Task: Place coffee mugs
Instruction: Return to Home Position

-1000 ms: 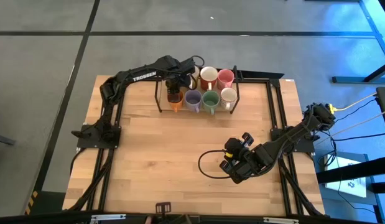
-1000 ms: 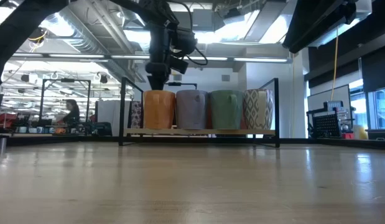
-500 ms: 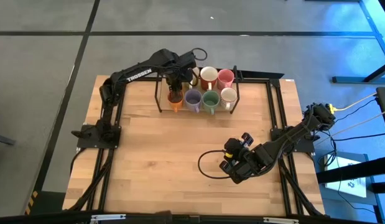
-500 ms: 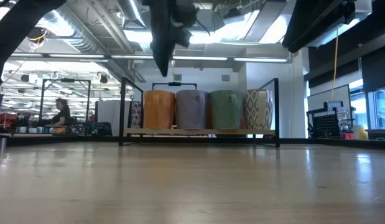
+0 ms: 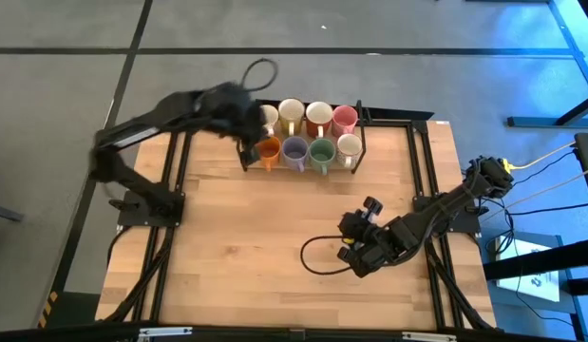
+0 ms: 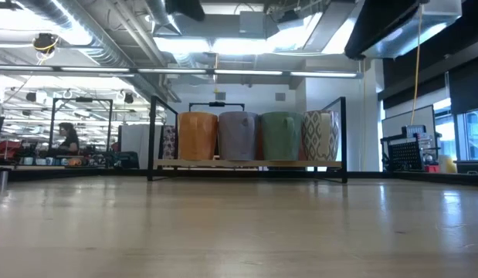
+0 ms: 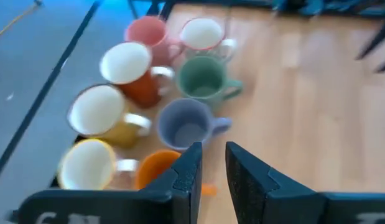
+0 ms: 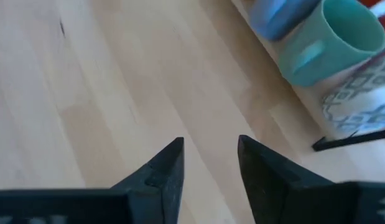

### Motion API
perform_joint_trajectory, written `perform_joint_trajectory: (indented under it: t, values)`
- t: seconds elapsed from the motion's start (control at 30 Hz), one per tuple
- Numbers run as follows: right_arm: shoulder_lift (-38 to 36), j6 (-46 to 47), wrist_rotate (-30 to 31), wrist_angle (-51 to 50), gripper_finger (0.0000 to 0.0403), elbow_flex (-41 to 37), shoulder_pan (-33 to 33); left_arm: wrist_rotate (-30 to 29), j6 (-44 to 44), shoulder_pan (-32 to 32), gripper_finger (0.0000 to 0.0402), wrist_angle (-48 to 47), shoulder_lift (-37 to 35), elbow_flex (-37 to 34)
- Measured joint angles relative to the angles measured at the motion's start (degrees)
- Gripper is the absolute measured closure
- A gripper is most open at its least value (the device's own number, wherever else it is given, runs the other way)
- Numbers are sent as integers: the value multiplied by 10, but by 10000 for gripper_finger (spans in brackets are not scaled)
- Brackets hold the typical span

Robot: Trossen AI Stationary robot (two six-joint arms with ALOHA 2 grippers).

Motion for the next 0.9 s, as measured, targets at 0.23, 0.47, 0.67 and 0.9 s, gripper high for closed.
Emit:
perform_joint_trajectory:
  t: [0.23,0.47,0.67,0.9]
  values:
    - [-12,-130,-21,51,349,-10,-15,63,-77,-58,353,162,-192,-252]
    - [-122,-239,-215,384,387,-197,-60,81,-173,-99,368,224,-311,-405]
    - [-258,-246,-274,603,398,-360,-105,48,-167,-99,369,261,-336,-450]
    - [-414,-262,-264,794,396,-511,-136,127,-70,-99,370,393,-363,-514]
